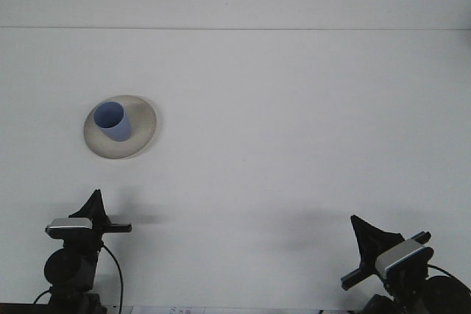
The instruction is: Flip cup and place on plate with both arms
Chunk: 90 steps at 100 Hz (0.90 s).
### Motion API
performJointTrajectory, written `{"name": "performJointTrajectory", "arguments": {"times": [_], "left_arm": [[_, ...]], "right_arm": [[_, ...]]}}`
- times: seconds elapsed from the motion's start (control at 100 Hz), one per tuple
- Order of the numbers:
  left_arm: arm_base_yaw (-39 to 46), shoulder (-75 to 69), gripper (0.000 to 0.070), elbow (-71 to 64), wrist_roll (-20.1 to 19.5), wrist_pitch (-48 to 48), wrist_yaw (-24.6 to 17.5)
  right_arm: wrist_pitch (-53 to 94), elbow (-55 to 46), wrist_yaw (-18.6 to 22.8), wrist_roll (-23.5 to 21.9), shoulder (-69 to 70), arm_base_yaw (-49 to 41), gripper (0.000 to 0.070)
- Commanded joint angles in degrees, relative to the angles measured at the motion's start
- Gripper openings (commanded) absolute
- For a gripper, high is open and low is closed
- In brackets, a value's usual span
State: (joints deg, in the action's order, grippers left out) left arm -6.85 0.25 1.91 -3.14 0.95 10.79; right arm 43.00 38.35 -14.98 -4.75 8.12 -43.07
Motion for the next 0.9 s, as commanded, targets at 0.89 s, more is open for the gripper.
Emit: {"name": "performJointTrajectory", "arguments": {"times": [0.89], "left_arm": [[0.09, -0.09, 0.0015, -1.11, -0.48, 0.68, 0.22]], "right_arm": [[-33.29, -23.58, 15.74, 2.89, -5.22, 32.37, 0.0007]]}}
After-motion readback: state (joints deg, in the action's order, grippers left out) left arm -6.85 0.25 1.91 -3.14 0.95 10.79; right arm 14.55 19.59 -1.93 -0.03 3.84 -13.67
